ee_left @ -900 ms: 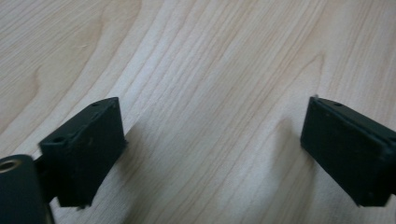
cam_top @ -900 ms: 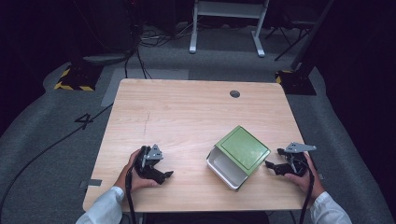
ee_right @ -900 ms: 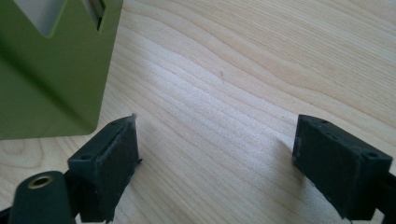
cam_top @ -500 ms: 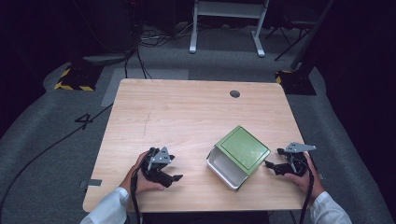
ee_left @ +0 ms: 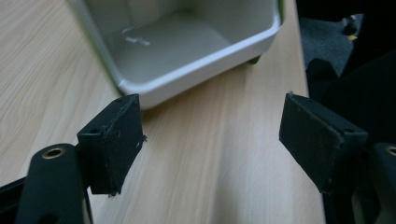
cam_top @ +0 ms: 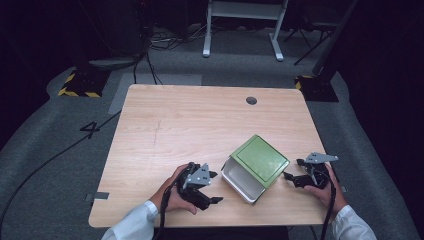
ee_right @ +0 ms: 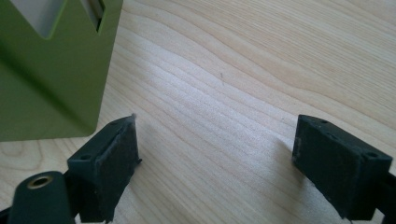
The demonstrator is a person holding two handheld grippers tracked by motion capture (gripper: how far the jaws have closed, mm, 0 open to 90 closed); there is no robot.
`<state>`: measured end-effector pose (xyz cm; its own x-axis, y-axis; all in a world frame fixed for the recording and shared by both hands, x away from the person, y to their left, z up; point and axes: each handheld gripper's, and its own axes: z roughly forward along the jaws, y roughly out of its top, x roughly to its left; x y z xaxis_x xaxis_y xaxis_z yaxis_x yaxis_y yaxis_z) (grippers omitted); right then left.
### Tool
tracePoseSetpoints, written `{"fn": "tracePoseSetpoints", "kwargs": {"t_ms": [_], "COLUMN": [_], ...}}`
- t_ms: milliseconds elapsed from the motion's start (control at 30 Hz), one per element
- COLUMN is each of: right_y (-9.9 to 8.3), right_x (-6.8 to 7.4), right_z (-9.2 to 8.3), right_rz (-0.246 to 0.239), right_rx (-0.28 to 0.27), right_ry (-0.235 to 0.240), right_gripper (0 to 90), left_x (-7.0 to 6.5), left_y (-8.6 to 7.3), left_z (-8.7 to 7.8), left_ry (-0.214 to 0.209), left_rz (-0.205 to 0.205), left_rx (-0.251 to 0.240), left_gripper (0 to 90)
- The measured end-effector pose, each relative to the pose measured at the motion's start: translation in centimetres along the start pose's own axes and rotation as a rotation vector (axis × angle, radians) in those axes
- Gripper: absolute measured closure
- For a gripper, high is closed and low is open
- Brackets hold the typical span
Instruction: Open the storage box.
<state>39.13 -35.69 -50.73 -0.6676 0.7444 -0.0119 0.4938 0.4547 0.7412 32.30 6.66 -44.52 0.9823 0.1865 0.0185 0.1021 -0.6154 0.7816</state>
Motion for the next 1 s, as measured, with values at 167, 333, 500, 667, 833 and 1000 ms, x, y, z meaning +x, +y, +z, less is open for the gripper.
{"fn": "tracePoseSetpoints", "kwargs": {"t_ms": [167, 333, 500, 667, 833, 1000], "right_y": [0.0, 0.0, 0.0, 0.0, 0.0, 0.0], "right_x": [0.0, 0.0, 0.0, 0.0, 0.0, 0.0], "right_z": [0.0, 0.0, 0.0, 0.0, 0.0, 0.0], "right_rz": [0.0, 0.0, -0.001, 0.0, 0.0, 0.0], "right_rx": [0.0, 0.0, 0.0, 0.0, 0.0, 0.0], "right_ry": [0.0, 0.0, -0.003, 0.001, 0.0, 0.0], "right_gripper": [14.3, 14.3, 14.3, 14.3, 14.3, 14.3], "left_x": [-0.6, -0.8, -1.2, -1.4, -1.2, -1.1], "left_y": [1.8, 3.3, 4.5, 4.8, 4.3, 3.9], "left_z": [1.6, 3.4, 5.3, 6.8, 7.4, 7.1], "left_ry": [-0.032, -0.061, -0.105, -0.145, -0.176, -0.172], "left_rz": [0.047, 0.075, 0.098, 0.118, 0.108, 0.117], "left_rx": [-0.01, -0.007, 0.001, 0.03, 0.052, 0.057], "left_gripper": [22.1, 22.2, 22.8, 33.1, 46.6, 54.4]}}
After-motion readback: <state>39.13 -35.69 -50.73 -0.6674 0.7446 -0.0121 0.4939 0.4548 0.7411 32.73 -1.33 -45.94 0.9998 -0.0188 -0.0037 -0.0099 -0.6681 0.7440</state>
